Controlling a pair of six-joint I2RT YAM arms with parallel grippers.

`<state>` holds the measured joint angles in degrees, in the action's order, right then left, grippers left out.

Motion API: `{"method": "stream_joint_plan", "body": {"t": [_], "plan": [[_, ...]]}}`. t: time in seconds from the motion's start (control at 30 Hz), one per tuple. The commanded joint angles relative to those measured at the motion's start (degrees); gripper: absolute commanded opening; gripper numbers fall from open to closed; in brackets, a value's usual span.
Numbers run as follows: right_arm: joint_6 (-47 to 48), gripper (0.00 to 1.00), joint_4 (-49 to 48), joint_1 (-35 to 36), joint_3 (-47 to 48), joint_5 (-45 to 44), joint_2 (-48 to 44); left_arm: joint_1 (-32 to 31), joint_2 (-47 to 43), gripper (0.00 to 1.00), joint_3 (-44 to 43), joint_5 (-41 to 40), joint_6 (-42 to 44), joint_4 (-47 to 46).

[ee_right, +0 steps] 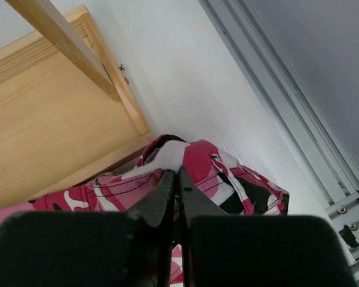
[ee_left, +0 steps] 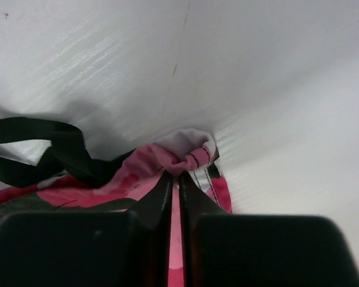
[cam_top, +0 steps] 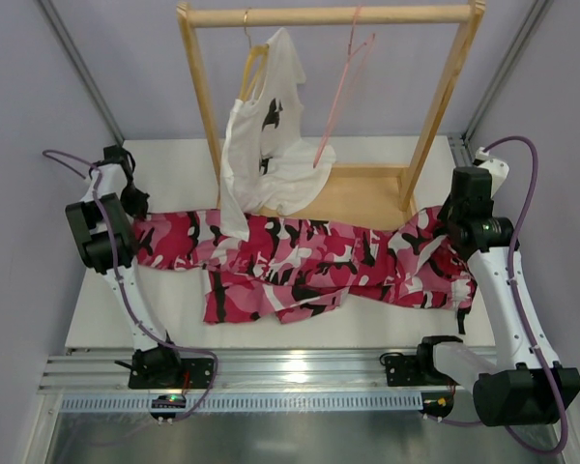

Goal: Place the trousers on the hanger
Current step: Fold the trousers

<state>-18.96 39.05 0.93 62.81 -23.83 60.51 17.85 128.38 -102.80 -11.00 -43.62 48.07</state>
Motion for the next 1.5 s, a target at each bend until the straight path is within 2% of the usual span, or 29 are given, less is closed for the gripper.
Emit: {"method": "stream_joint_plan", "body": {"t": [0.0, 0.2, 0.43, 0.6, 0.83, 0.97, 1.07, 1.27, 1.47], "plan": [[-0.11, 0.04, -2.31, -0.14, 1.09, -0.60, 0.13, 0.26, 4.86, 0.00, 0.15, -0.34, 0.81, 2.90], [0.15, 0.04, -2.40, -0.22, 1.88, -1.74, 0.40, 0.26, 3.47, 0.00, 0.05, 4.40, 0.02, 0.46], [-0.38, 0.04, -3.01, -0.22, 6.01, -6.66, 1.28, 2.01, -4.97, 0.00, 3.14, 6.34, -3.23, -2.29], [0.41, 0.04, -4.85, -3.82, 8.74, -6.93, 3.47, 5.18, -7.00, 0.00, 4.19, 8.45, -4.46, -2.54], [0.42, 0.04, -4.16, -8.22, 11.02, 0.08, 8.57, 6.68, -9.37, 0.00, 4.28, 6.08, -2.53, -2.99], [-0.72, 0.04, -7.93, -8.22, 4.98, 4.06, 5.07, 5.36, -9.90, 0.00, 4.45, 0.47, -2.44, -1.67], [-0.64, 0.04, -8.73, -8.22, 4.08, 2.75, 5.05, 5.62, -9.46, 0.00, 3.84, 1.68, -3.93, -2.81], [-1.08, 0.04, -4.70, -8.75, 9.86, -1.64, 9.97, 6.67, -12.53, 0.00, 4.10, 0.81, -5.17, -6.85], [-1.78, 0.04, -4.51, -11.30, 16.98, 0.37, 18.23, 6.94, -12.45, 0.00, 0.59, -0.59, -5.77, -7.03]]}}
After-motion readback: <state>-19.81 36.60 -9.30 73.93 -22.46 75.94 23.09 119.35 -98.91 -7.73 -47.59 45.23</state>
